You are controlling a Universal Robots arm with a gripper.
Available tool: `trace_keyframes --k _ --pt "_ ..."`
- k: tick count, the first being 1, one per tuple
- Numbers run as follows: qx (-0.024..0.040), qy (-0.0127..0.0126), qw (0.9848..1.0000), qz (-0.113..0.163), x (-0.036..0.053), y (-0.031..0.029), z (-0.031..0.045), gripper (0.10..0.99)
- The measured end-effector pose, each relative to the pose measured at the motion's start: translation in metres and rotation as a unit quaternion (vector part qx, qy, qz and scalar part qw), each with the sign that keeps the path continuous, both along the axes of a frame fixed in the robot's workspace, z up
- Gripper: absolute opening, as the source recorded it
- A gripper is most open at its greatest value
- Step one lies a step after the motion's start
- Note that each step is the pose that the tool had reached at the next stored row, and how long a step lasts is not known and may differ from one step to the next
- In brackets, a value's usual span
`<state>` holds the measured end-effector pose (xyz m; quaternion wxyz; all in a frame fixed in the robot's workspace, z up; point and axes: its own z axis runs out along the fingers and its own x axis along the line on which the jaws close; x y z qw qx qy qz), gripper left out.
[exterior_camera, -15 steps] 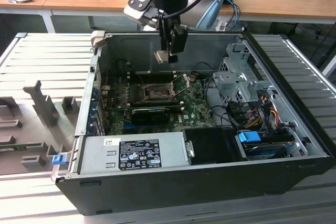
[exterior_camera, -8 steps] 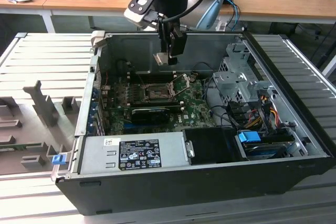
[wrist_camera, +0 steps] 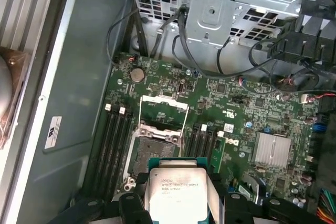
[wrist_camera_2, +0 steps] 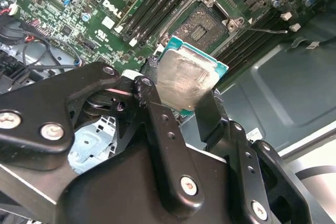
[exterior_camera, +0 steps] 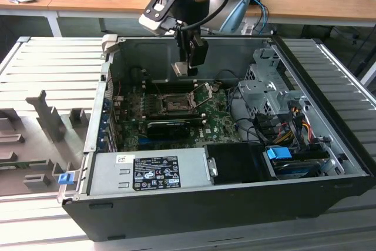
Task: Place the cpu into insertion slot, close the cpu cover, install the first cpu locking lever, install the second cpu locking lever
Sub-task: 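Place the cpu into insertion slot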
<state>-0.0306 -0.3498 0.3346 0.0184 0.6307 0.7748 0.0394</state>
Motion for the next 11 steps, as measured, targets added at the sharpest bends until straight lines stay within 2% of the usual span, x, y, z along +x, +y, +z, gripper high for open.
trace_keyframes --k 4,6,11 --pt "0.0000 0.0000 0.9995 -0.033 0.0000 0.0000 -0.0028 0.529" --pt "0.0001 0.0000 0.9986 -0.053 -0.0001 0.0000 -0.0058 0.529" --pt "0.0001 -0.0001 0.9983 -0.058 0.0000 0.0000 -0.0130 0.529"
